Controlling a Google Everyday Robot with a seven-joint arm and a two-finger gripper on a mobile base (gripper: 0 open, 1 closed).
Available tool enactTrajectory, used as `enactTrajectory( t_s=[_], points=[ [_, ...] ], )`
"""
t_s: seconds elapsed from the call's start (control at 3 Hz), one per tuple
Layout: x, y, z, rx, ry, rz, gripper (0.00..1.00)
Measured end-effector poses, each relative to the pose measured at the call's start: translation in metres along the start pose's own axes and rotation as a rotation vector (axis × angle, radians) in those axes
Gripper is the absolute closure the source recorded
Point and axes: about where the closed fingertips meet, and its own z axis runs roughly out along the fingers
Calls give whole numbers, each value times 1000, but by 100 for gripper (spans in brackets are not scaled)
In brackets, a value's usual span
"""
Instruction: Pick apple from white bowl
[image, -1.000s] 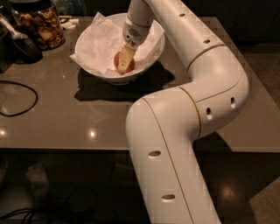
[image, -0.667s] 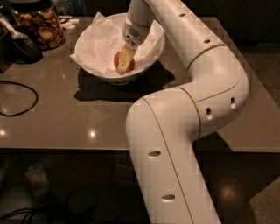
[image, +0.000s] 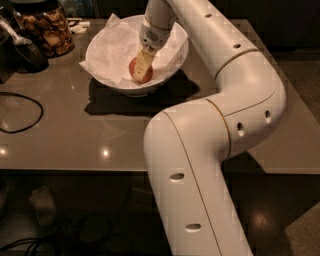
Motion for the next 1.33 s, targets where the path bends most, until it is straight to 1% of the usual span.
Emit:
enactTrajectory(
  t_s=[0.33, 0.67, 1.0, 1.33],
  points=[
    [-4, -1, -18, 46, -10, 2, 100],
    [-7, 5, -38, 77, -4, -15, 100],
    [-7, 9, -49, 93, 0, -24, 100],
    [-1, 17, -65, 97, -16, -18, 100]
  ],
)
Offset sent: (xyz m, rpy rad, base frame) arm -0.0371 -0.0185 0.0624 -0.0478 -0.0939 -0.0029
